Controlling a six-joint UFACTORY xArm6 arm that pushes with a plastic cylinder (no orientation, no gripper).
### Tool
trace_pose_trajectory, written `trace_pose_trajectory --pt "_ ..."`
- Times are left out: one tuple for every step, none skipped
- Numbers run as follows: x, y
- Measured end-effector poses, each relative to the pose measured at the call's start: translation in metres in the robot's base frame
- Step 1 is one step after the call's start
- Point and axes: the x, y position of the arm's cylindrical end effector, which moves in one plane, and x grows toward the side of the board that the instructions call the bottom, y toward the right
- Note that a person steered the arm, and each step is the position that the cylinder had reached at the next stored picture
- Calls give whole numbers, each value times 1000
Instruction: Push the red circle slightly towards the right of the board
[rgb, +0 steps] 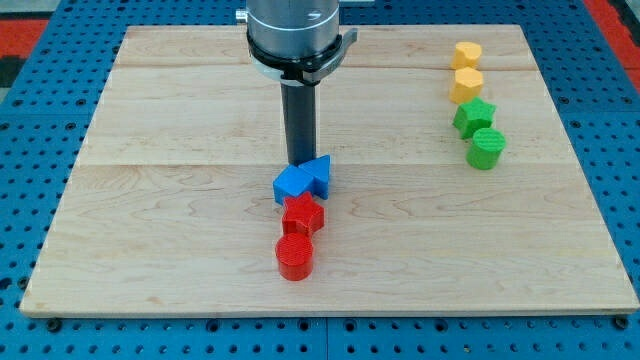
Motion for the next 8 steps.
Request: trace_pose_trajectory --pt "-6 -6" --pt "3 -45" --pt "53 -67" --pt "149 -48" --pt "176 -36" --pt "173 -36" --pt "150 -46" --pt "127 -54"
